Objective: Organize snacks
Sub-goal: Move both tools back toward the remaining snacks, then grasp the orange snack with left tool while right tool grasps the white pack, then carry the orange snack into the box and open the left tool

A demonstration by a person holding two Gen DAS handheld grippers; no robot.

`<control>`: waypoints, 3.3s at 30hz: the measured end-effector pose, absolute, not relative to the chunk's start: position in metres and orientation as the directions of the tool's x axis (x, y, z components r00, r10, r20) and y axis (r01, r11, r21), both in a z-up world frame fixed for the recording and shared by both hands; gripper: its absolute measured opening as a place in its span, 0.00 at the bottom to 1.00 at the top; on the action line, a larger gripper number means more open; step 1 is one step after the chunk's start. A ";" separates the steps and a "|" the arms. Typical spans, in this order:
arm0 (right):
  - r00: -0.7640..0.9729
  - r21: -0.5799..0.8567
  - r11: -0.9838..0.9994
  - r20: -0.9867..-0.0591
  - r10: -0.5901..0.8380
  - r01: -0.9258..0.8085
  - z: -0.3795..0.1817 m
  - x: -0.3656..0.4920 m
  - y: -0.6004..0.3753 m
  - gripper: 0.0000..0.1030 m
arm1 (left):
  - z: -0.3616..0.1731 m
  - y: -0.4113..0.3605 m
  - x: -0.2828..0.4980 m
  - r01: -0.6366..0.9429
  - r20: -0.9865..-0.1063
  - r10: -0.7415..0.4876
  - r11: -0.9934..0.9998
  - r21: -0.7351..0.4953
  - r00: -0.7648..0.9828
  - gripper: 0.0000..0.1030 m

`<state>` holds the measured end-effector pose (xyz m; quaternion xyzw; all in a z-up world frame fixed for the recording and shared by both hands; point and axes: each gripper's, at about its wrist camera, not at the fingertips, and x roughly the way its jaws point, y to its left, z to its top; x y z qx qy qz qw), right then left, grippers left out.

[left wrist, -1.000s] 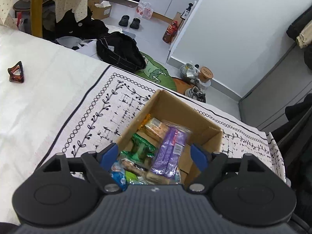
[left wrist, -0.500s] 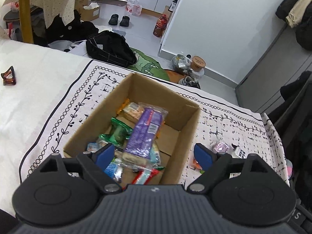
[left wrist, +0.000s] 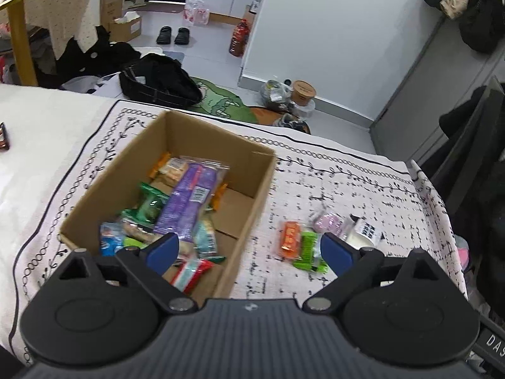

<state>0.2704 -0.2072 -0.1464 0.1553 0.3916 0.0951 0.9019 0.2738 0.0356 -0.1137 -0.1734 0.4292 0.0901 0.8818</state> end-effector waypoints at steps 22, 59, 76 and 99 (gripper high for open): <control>0.632 0.433 0.901 -0.702 0.328 0.014 -0.196 0.314 -0.247 0.86 | -0.163 -0.020 0.327 -0.218 -0.813 -0.078 0.945 -0.245 0.577 0.92; 0.550 0.510 0.860 -0.723 0.417 0.018 -0.247 0.377 -0.223 0.74 | -0.234 -0.028 0.366 -0.281 -0.853 0.009 0.946 -0.161 0.522 0.37; 0.554 0.442 0.897 -0.740 0.382 -0.027 -0.250 0.381 -0.205 0.33 | -0.220 -0.021 0.357 -0.310 -0.837 0.003 0.929 -0.200 0.548 0.17; 0.648 0.449 0.892 -0.663 0.376 -0.057 -0.189 0.319 -0.203 0.18 | -0.139 0.007 0.306 -0.252 -0.758 -0.083 0.915 -0.315 0.647 0.17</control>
